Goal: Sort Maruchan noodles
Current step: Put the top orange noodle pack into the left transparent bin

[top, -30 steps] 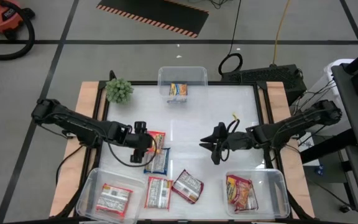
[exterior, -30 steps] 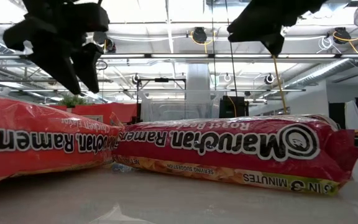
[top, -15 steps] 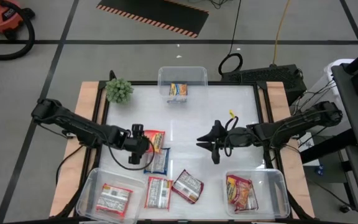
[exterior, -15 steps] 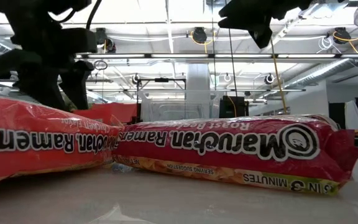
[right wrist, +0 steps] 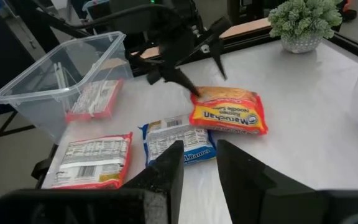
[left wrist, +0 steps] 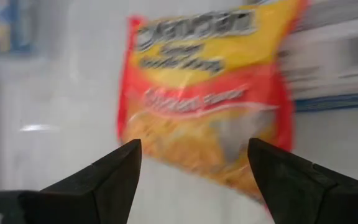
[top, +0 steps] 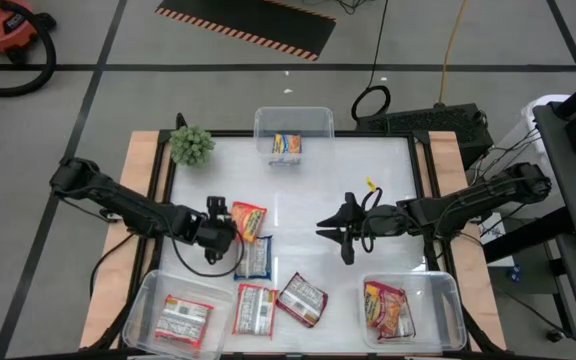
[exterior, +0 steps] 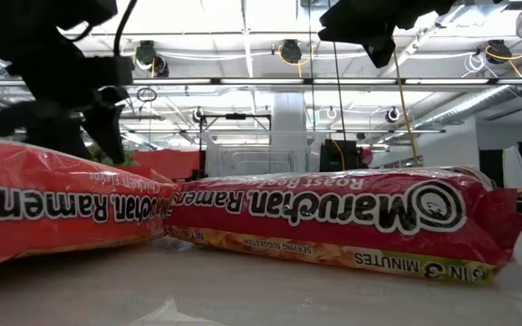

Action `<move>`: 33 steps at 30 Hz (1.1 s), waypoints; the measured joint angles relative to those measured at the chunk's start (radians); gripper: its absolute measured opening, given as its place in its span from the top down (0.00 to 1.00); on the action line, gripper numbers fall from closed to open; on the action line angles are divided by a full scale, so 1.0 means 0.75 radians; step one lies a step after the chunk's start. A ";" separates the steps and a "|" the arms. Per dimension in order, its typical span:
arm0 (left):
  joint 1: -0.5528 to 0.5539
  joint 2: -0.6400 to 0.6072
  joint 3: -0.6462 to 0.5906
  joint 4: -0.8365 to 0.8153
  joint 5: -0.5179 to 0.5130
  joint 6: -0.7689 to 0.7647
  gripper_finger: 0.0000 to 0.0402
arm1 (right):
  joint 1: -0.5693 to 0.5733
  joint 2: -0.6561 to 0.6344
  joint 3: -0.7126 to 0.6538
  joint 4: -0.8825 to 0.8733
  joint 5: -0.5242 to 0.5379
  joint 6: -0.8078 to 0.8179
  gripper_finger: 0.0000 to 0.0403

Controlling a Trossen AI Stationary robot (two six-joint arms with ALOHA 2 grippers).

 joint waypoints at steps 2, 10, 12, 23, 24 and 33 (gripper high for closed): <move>0.029 0.000 0.000 -0.048 -0.036 -0.021 0.26 | 0.000 0.000 0.000 0.000 0.000 0.000 0.78; -0.011 -0.113 0.026 -0.238 -0.050 -0.128 0.27 | 0.000 0.000 0.000 -0.016 0.000 0.004 0.78; -0.044 -0.151 0.028 -0.259 -0.061 -0.162 0.29 | 0.000 0.000 0.001 -0.025 0.000 0.004 0.78; -0.164 -0.148 -0.085 -0.127 -0.039 -0.096 0.48 | 0.000 0.000 0.000 -0.036 0.000 0.004 0.78; -0.170 -0.145 -0.087 -0.091 -0.041 -0.085 0.49 | 0.000 0.000 0.001 -0.035 0.000 0.004 0.78; -0.179 -0.143 -0.173 0.073 0.002 0.004 0.54 | 0.000 0.000 0.000 -0.036 0.000 -0.005 0.78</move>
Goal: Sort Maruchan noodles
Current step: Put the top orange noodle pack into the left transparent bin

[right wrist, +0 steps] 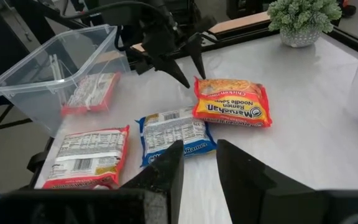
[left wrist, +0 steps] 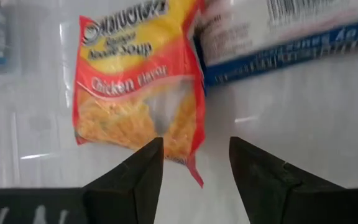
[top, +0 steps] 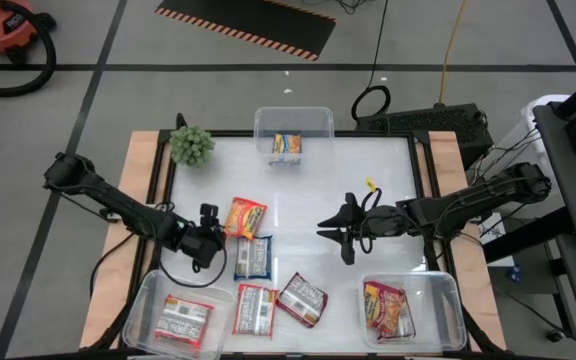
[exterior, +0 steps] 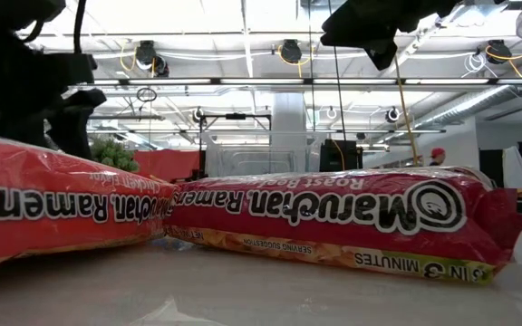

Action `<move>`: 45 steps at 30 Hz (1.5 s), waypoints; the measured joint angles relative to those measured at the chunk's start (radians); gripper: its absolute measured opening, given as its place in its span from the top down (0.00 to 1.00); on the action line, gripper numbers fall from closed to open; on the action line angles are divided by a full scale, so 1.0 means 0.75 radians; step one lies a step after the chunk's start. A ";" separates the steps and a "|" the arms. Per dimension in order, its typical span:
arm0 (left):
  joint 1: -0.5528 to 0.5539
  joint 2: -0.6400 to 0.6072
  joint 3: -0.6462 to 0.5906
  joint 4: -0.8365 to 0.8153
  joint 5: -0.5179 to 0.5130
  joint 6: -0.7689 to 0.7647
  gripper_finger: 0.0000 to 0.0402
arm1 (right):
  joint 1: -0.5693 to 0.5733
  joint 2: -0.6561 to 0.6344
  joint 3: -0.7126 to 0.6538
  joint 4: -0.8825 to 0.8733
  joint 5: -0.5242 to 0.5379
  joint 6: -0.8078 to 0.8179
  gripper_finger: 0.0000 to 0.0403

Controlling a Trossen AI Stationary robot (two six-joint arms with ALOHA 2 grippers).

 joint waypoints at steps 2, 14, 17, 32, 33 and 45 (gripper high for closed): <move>0.000 -0.001 -0.018 0.022 0.001 -0.008 0.54 | 0.000 0.000 0.000 -0.001 0.000 0.000 0.78; 0.003 -0.001 -0.160 0.300 -0.137 0.165 0.57 | 0.000 0.000 0.000 0.008 0.000 -0.012 0.78; 0.016 -0.001 -0.187 0.334 -0.170 0.198 0.65 | 0.000 0.000 0.000 0.011 0.000 -0.012 0.78; 0.051 -0.017 -0.128 0.370 -0.285 0.386 0.99 | 0.000 0.000 0.000 0.045 0.033 -0.004 0.78; 0.056 -0.024 -0.111 0.370 -0.303 0.415 0.99 | -0.001 0.000 0.000 0.050 0.055 0.012 0.78; 0.271 -0.226 0.122 0.372 -0.343 0.627 0.99 | -0.065 0.160 0.000 0.323 0.111 -0.027 0.77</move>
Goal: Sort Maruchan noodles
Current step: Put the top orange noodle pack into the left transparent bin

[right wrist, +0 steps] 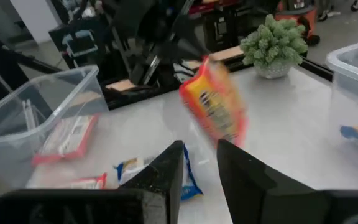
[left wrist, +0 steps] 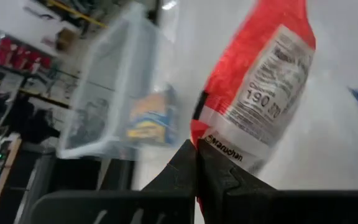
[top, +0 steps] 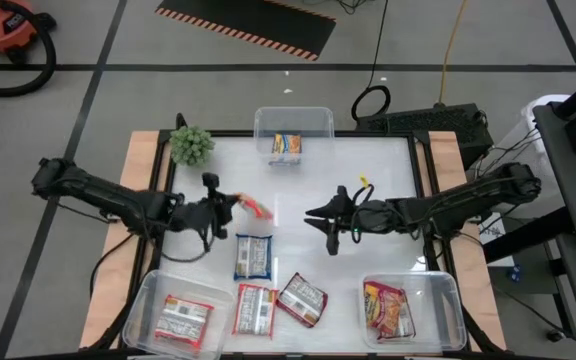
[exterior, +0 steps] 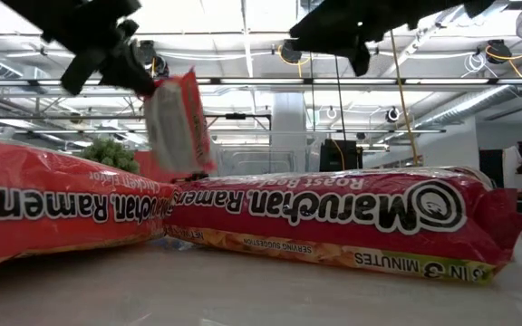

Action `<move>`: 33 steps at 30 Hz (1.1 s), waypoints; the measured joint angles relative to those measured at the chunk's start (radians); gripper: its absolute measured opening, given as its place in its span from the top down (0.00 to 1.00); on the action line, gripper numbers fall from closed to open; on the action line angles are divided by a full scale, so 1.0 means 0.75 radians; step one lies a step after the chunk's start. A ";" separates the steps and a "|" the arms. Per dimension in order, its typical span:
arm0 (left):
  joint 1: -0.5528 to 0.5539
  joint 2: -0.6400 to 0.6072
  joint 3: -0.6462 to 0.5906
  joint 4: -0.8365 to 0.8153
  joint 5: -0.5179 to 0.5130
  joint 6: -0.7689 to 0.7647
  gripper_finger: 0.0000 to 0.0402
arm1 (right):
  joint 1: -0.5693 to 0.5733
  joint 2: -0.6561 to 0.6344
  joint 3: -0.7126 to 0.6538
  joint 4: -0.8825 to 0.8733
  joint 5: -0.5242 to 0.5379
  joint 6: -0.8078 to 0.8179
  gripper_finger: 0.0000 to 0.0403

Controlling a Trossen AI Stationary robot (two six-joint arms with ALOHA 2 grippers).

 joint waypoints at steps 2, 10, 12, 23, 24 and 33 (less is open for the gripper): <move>0.035 -0.044 0.027 0.001 0.005 0.004 0.99 | -0.012 0.058 0.000 0.081 -0.009 -0.010 0.75; 0.090 -0.178 0.071 0.011 0.071 -0.122 0.99 | -0.040 0.291 0.071 0.246 -0.042 -0.055 0.60; 0.090 -0.194 0.071 0.009 0.074 -0.132 0.99 | -0.039 0.367 0.133 0.245 -0.030 -0.106 0.56; 0.002 -0.272 0.071 0.042 0.072 -0.203 0.99 | -0.038 0.538 0.336 0.243 0.068 -0.300 0.47; -0.011 -0.288 0.071 0.039 0.072 -0.199 0.99 | -0.038 0.538 0.336 0.237 0.067 -0.315 0.47; -0.236 -0.459 0.071 0.041 0.073 -0.164 0.99 | -0.016 0.396 0.335 -0.031 0.048 -0.372 0.49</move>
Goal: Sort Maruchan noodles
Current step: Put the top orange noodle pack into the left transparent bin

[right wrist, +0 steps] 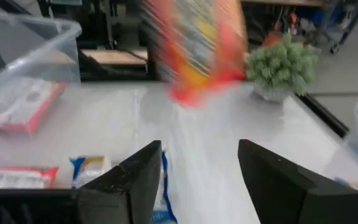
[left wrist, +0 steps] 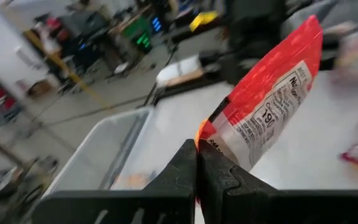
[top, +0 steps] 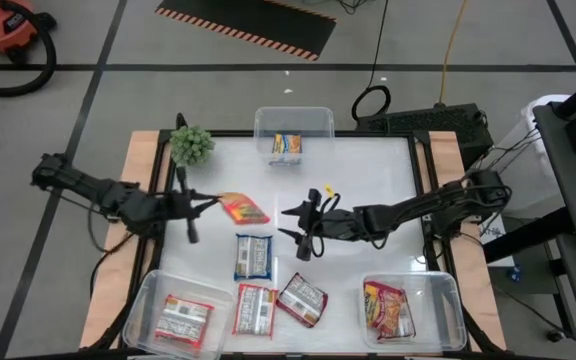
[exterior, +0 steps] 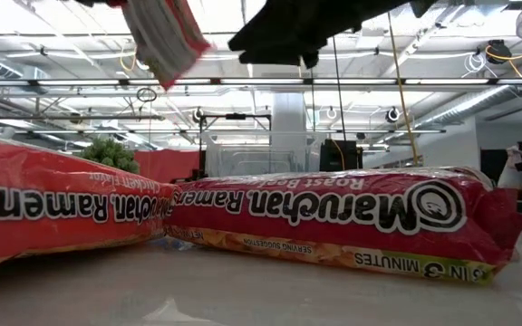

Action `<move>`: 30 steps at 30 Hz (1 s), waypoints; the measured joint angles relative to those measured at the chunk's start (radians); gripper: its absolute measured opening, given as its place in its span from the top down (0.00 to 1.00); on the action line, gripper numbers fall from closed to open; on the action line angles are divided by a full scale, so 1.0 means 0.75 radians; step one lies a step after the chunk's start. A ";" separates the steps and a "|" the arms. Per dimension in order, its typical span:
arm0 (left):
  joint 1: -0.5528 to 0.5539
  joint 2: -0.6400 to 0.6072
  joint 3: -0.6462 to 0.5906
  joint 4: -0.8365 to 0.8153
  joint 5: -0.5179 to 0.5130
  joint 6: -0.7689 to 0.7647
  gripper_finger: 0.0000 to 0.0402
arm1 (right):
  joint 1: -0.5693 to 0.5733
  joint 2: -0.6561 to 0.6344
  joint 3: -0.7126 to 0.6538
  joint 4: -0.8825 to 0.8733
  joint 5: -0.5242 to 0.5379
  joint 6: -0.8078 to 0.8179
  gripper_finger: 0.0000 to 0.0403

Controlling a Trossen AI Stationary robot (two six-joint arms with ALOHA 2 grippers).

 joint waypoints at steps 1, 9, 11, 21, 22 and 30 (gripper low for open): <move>-0.034 -0.021 0.000 0.000 0.000 0.002 0.99 | -0.001 -0.015 -0.001 -0.037 0.000 0.014 0.49; -0.315 -0.142 0.000 0.001 0.046 0.026 0.99 | -0.002 -0.070 -0.001 -0.155 -0.042 0.060 0.49; -0.380 -0.147 0.002 -0.004 0.068 0.022 0.99 | -0.002 -0.070 -0.001 -0.152 -0.119 0.072 0.49; -0.712 -0.029 0.068 -0.005 0.126 -0.035 0.99 | 0.034 -0.071 -0.001 -0.152 -0.266 0.276 0.49; -0.741 -0.009 0.070 -0.005 0.152 -0.029 0.99 | 0.043 -0.071 -0.001 -0.153 -0.266 0.292 0.49; -0.951 0.094 0.072 -0.014 0.201 0.023 0.99 | 0.117 -0.071 -0.001 -0.153 -0.266 0.355 0.49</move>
